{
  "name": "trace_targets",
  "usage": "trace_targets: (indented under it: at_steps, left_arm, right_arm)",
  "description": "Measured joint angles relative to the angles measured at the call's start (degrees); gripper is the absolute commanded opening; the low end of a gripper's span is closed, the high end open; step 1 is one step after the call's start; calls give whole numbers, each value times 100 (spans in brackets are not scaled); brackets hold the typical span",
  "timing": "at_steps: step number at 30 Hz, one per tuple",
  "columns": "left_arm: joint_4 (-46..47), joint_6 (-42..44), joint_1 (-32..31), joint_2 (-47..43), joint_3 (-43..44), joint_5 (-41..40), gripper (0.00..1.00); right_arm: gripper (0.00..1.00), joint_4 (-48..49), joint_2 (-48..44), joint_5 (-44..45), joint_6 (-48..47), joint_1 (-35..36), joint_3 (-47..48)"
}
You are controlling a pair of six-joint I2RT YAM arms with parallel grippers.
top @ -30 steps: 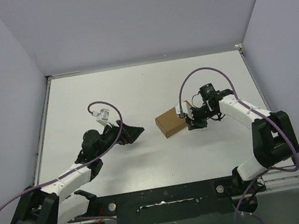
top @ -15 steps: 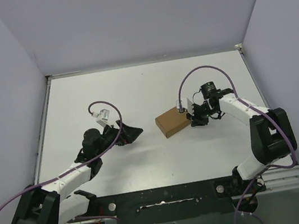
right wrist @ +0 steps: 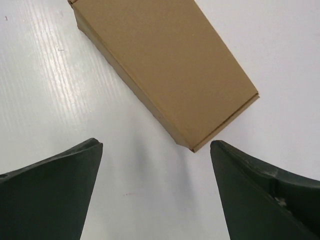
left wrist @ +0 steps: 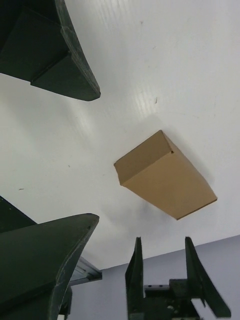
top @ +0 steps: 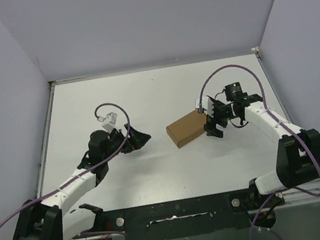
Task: Fold the paper box
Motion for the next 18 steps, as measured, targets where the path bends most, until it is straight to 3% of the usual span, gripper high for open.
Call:
trace_targets:
  at_steps: [8,13,18]
  left_arm:
    - [-2483,1156,-260,-81,2173,-1014,98]
    - [-3392,1711,-282,-289,3368,-1268,98]
    - [-3958,2094,-280,-332,4398,-1241,98]
  right_arm:
    - [98,-42,-1128,-269,629,-444,284]
    - [98,-304,-1172,-280,1958,-962,1945]
    - [98,-525,-1217,-275,2951,-1032,3187]
